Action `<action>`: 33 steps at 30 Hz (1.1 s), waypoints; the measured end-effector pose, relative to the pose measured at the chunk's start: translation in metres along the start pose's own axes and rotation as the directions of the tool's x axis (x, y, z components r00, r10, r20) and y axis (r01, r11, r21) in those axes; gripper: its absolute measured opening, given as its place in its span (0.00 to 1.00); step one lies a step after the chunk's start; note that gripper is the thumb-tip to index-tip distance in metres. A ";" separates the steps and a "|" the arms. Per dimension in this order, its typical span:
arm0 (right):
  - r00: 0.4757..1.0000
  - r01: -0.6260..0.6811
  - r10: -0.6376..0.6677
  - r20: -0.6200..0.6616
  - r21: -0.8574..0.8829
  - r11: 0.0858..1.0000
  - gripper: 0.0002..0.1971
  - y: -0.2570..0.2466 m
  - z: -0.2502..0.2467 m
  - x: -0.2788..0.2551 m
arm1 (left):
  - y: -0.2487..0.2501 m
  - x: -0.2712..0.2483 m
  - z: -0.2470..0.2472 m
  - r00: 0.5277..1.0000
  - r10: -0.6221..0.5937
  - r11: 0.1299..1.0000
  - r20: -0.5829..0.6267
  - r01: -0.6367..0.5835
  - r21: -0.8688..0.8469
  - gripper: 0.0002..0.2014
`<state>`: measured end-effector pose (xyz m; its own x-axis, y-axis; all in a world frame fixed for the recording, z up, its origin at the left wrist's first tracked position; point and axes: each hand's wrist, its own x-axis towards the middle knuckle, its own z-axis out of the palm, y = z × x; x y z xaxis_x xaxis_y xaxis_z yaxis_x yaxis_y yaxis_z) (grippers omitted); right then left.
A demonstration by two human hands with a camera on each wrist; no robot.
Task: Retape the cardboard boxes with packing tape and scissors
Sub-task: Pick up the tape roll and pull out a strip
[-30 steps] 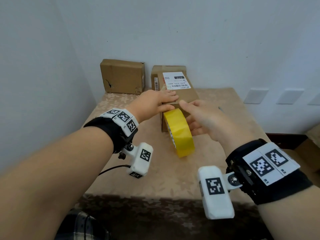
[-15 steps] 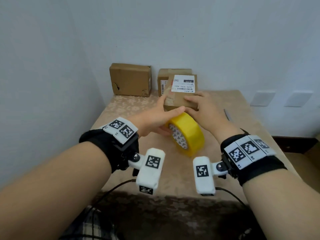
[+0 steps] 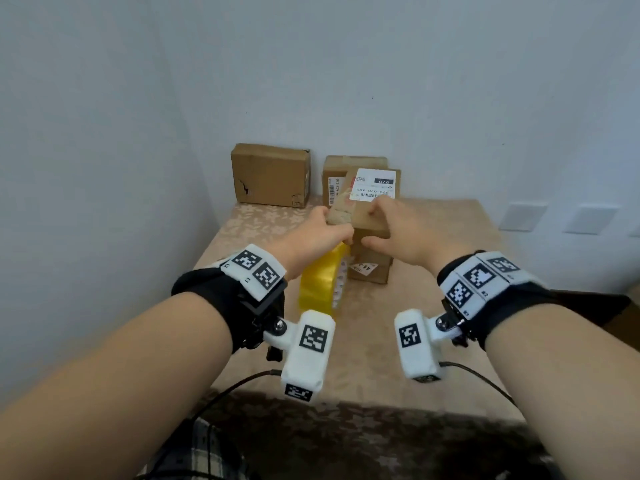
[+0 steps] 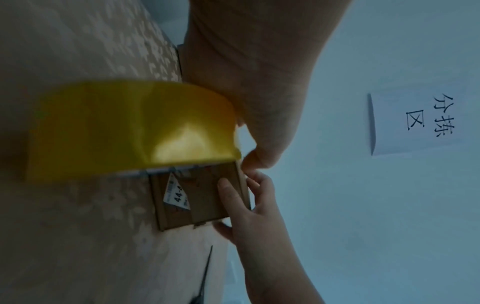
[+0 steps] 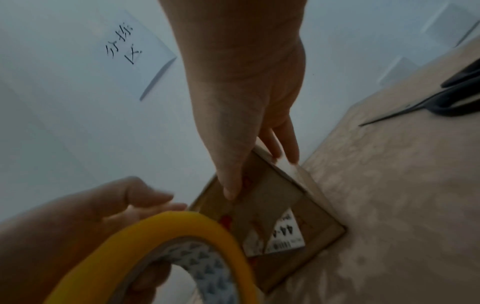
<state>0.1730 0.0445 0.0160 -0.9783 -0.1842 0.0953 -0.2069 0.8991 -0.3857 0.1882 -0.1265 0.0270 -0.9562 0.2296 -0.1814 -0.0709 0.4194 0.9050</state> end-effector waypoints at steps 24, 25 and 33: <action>1.000 0.026 -0.024 0.011 -0.328 0.944 0.34 -0.024 -0.002 0.012 | 0.000 0.020 -0.040 0.991 -0.021 0.938 0.131 -0.026 0.344 0.36; 0.998 0.039 -0.019 0.057 -0.370 0.928 0.38 -0.022 0.000 0.018 | -0.002 0.020 -0.043 0.993 -0.023 0.907 0.114 -0.027 0.420 0.43; 0.959 0.219 -0.105 0.265 -0.448 0.867 0.42 -0.022 -0.007 0.052 | -0.011 0.013 -0.040 0.990 0.014 0.790 0.141 -0.097 0.606 0.45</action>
<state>0.1264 0.0183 0.0361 -0.9199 -0.3758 -0.1116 -0.3865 0.9171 0.0977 0.1654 -0.1635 0.0307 -0.9077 0.3568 -0.2208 0.2091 0.8409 0.4993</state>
